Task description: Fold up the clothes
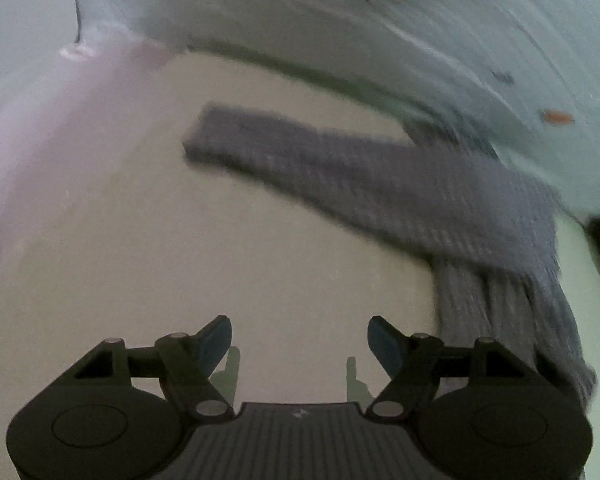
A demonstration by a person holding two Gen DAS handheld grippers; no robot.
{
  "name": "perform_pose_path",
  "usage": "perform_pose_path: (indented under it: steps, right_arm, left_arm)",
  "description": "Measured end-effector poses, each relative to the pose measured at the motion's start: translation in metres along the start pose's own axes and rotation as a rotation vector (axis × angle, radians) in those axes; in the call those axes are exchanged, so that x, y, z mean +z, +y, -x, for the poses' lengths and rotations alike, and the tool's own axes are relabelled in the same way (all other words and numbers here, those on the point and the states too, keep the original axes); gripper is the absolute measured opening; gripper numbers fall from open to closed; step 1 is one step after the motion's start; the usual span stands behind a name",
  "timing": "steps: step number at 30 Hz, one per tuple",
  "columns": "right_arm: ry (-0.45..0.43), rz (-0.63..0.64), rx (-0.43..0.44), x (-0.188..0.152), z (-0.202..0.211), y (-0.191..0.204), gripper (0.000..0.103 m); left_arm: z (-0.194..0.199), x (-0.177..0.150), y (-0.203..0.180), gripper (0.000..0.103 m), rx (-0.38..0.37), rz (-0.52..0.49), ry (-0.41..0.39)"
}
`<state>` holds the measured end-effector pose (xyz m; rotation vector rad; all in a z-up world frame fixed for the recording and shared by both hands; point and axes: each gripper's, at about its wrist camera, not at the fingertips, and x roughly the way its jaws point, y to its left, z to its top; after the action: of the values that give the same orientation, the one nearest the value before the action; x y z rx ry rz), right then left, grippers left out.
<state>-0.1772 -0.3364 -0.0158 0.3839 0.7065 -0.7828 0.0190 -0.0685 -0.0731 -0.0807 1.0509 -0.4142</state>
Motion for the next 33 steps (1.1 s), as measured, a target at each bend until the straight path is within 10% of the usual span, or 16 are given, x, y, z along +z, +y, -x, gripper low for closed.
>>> perform_pose_path:
  steps: [13,18,29,33]
  right_arm:
    - [0.187,-0.055,0.249,-0.03,-0.058,-0.107,0.066]
    - [0.215,0.022,0.363,-0.037,-0.055,-0.113,0.002]
    - [0.23,0.004,0.272,-0.071,0.01,-0.167,0.006]
    - [0.141,0.074,0.252,-0.07,0.027,-0.162,0.05]
  left_arm:
    - [0.052,-0.124,-0.061,0.076,0.08,-0.009,0.02]
    - [0.056,-0.153,-0.082,0.076,0.098,0.012,0.028]
    - [0.049,-0.192,-0.118,0.076,0.116,0.014,0.071]
    - [0.055,-0.197,-0.122,0.076,0.121,0.002,0.064]
